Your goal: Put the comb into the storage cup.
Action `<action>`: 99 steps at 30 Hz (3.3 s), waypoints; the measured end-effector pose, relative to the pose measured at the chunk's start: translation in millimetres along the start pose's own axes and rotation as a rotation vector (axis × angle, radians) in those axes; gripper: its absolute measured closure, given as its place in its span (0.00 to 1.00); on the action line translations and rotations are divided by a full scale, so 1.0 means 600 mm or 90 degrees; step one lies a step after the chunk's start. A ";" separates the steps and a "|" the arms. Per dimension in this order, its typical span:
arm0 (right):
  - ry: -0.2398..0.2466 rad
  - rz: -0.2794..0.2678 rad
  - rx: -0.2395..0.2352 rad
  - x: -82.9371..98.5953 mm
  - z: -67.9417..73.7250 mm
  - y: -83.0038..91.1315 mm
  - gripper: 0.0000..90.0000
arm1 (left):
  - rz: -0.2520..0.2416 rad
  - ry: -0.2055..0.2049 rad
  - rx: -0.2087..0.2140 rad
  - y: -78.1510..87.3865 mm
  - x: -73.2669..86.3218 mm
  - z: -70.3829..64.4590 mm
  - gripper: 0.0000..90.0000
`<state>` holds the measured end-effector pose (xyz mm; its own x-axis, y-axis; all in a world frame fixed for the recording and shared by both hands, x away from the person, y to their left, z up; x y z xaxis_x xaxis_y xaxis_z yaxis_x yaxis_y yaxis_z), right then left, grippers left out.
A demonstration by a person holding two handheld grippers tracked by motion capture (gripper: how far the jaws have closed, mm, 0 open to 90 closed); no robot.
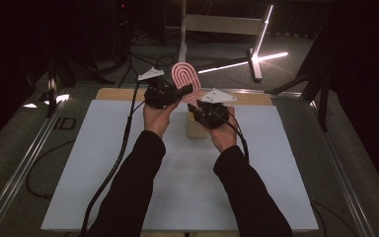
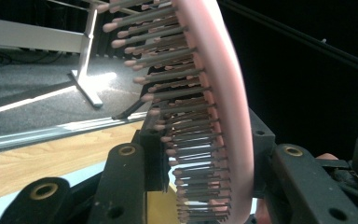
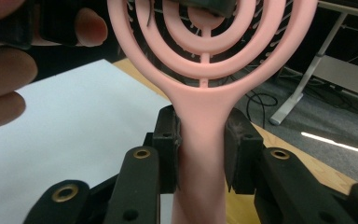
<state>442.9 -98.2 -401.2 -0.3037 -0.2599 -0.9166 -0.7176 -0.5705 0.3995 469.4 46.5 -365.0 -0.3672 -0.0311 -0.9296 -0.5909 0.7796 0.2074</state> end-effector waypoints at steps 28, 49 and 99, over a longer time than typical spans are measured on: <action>-0.010 0.080 0.021 0.025 -0.022 0.042 0.10 | -0.056 0.000 -0.055 0.018 -0.020 -0.002 0.73; 0.004 0.111 0.013 0.138 -0.014 0.133 0.10 | -0.065 -0.005 -0.074 0.021 -0.027 0.006 0.73; -0.082 0.029 0.021 0.266 -0.017 0.236 0.12 | -0.092 -0.072 -0.122 0.017 -0.026 0.011 0.72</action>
<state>299.1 -228.4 -490.8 -0.4129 -0.1815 -0.8925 -0.7206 -0.5343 0.4420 474.1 58.8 -350.4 -0.1923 -0.0548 -0.9798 -0.7609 0.6388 0.1136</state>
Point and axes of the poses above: each handheld gripper's, and its own axes: y roughly backward along the jaws, x roughly out of its underside, z roughly to its left, the point moved 4 cm from there along -y, roughly forward along the jaws, and after that the axes turned 6 degrees about -y, right-handed, at the moved point
